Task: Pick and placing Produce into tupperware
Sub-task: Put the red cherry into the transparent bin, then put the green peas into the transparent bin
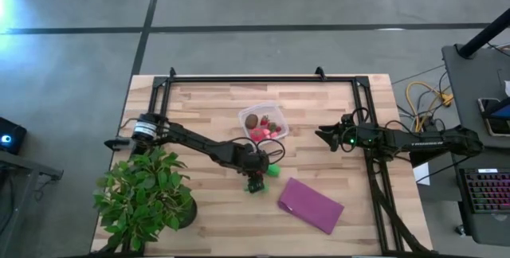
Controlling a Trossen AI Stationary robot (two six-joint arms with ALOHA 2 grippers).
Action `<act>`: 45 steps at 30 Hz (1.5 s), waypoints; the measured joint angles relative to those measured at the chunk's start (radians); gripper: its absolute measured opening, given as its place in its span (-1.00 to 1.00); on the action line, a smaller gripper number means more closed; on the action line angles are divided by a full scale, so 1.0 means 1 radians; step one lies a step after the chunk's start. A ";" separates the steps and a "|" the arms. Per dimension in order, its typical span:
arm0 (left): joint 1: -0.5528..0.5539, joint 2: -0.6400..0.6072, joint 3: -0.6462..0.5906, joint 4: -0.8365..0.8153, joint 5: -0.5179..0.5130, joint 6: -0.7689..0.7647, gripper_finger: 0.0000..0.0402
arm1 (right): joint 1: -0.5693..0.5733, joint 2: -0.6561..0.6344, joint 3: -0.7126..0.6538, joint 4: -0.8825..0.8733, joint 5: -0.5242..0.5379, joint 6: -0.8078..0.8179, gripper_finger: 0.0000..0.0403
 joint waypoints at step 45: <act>0.325 -0.144 0.136 -0.201 -0.132 0.081 -0.16 | 0.000 0.000 0.000 0.000 0.000 0.000 0.09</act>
